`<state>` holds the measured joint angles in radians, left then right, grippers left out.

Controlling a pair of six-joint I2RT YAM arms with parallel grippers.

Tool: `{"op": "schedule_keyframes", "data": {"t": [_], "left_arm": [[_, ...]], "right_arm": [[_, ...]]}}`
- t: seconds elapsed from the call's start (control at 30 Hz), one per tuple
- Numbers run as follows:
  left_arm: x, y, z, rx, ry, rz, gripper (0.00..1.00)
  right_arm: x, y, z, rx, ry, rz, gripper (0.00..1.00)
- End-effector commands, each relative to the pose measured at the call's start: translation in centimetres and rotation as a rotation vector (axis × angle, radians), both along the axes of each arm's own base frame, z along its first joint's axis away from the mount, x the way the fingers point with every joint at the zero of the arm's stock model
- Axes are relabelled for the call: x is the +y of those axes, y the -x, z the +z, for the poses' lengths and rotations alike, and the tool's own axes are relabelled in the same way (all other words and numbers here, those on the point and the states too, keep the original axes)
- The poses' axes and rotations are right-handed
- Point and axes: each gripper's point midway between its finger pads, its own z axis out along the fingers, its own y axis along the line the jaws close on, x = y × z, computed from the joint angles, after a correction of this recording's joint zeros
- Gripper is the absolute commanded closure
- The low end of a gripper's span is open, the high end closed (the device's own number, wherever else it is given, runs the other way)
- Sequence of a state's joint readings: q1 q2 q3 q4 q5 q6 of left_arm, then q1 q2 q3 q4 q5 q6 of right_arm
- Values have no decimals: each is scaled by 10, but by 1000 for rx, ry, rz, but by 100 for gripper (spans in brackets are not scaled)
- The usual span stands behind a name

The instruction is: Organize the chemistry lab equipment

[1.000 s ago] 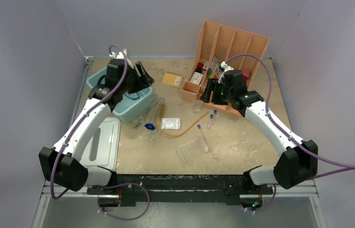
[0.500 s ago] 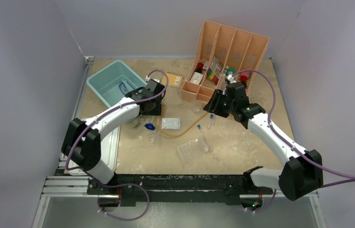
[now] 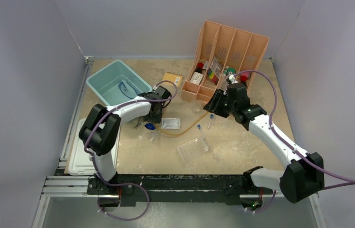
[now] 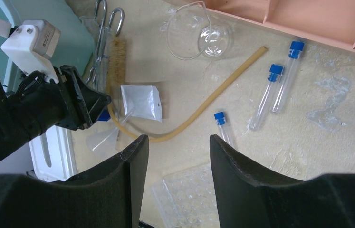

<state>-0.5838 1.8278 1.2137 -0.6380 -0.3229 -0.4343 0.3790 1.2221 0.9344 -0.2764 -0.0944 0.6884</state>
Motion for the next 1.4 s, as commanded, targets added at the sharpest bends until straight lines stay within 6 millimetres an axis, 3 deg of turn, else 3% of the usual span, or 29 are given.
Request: {"op": "schedule_keyframes", "data": {"t": [0.0, 0.13, 0.33, 0.53, 0.73, 0.83, 1.0, 1.1, 1.2, 1.37], "left_arm": [[-3, -18, 13, -62, -15, -18, 66], [-13, -16, 19, -53, 34, -60, 76], [-19, -10, 47, -75, 92, -113, 82], [-28, -7, 83, -124, 165, -182, 89], [-37, -5, 121, -193, 242, -245, 90], [-39, -12, 154, -289, 292, -218, 90], [5, -42, 224, -590, 294, 93, 86], [45, -56, 249, -710, 305, 279, 86], [83, -69, 254, -747, 329, 451, 86], [112, -85, 222, -669, 290, 599, 86]], "right_arm": [[-2, -6, 14, -57, -2, -17, 48], [-3, -5, 14, -62, 2, -13, 48], [-4, -3, 15, -68, -5, -20, 48], [-6, -1, 16, -69, -10, -33, 48], [-8, -1, 22, -88, -11, -43, 48], [-7, -3, 26, -100, -12, -42, 48], [-7, -9, 30, -113, -6, -43, 48], [-5, -14, 30, -116, -4, -44, 47], [-1, -17, 28, -99, -2, -30, 47], [-2, -32, 29, -115, 65, -6, 46]]}}
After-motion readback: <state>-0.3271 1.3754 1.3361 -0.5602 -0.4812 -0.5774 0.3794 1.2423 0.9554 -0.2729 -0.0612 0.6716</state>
